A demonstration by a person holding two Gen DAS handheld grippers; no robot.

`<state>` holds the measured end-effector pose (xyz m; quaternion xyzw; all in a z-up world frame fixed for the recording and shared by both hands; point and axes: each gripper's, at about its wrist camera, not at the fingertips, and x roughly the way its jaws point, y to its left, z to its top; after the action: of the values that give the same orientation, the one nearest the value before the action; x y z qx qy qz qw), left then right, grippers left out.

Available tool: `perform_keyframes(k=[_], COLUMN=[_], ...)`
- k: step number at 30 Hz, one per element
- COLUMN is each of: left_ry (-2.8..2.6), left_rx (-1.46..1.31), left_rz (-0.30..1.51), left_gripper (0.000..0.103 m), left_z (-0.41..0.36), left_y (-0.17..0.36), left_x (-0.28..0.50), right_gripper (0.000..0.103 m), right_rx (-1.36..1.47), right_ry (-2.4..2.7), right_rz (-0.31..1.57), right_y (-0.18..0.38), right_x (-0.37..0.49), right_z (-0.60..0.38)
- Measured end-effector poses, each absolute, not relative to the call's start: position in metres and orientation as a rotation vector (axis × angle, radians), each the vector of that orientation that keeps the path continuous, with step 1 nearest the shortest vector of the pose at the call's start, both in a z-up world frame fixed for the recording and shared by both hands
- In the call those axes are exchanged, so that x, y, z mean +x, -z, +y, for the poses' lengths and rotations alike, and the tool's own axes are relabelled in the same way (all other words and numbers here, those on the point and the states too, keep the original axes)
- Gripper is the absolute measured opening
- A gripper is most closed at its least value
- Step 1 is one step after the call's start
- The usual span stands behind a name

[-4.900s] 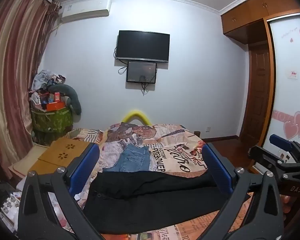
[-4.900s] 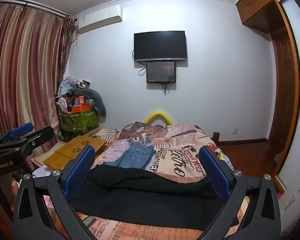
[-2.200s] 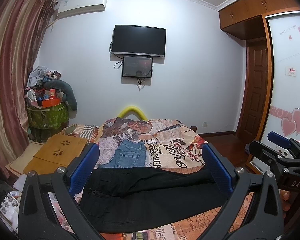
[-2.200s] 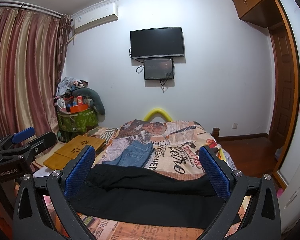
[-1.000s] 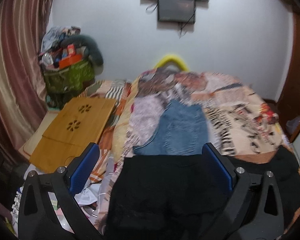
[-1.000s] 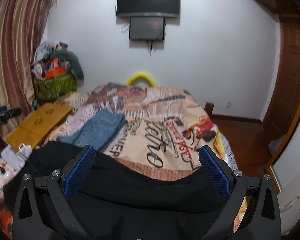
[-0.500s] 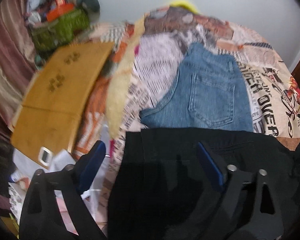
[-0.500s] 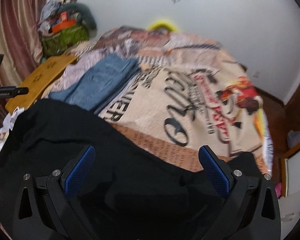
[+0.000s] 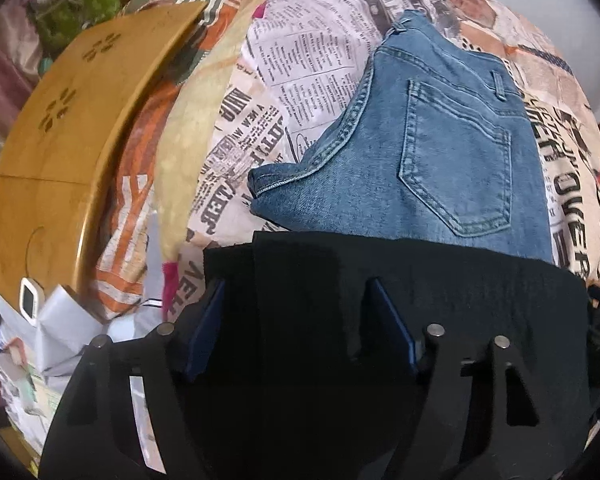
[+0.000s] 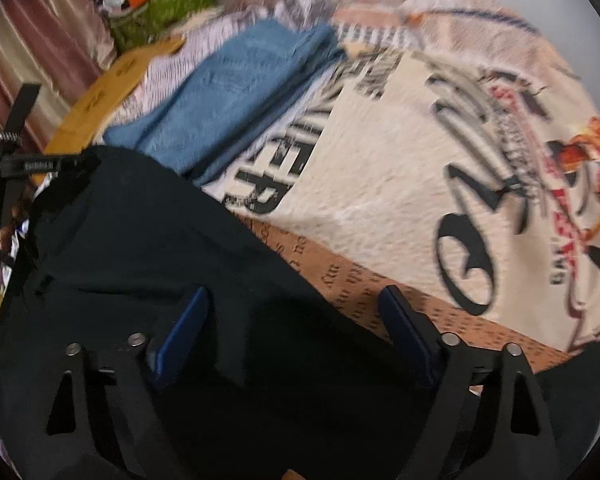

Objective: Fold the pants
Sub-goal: 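Lower both grippers onto the black pants edge and close on the fabric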

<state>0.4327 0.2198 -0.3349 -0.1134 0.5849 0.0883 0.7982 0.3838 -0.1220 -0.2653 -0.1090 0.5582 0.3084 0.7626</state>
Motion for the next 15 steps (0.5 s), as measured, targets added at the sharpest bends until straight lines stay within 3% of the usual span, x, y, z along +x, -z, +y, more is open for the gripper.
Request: perform_keyframes(k=[2, 4, 7, 10, 12, 15], left_ry=[-0.202, -0.238, -0.255, -0.263, -0.261, -0.259], left_rx=[-0.226, -0.184, -0.156, -0.151, -0.143, -0.106], left_rz=[1.245, 1.232, 1.223, 1.216, 1.212, 1.206], left_gripper=[0.063, 0.039, 0.029, 0.021, 0.018, 0.012], left_z=[0.218, 0.215, 0.214, 0.212, 0.209, 0.203], left_y=[0.335, 0.333, 0.330, 0.329, 0.327, 0.326], left_x=[0.433, 0.432, 0.430, 0.428, 0.425, 0.419], right_gripper=[0.082, 0.082, 0.070, 0.049, 0.028, 0.009], right_rx=[-0.268, -0.288, -0.294, -0.305, -0.309, -0.311], right_ry=[-0.663, -0.660, -0.655, -0.652, -0.666, -0.660], right_rz=[1.211, 1.184, 1.153, 1.141, 1.141, 1.132], right_y=[0.271, 0.271, 0.271, 0.270, 0.267, 0.267], right_x=[0.383, 0.380, 0.376, 0.373, 0.370, 0.366], right_z=[-0.118, -0.117, -0.116, -0.114, -0.107, -0.099])
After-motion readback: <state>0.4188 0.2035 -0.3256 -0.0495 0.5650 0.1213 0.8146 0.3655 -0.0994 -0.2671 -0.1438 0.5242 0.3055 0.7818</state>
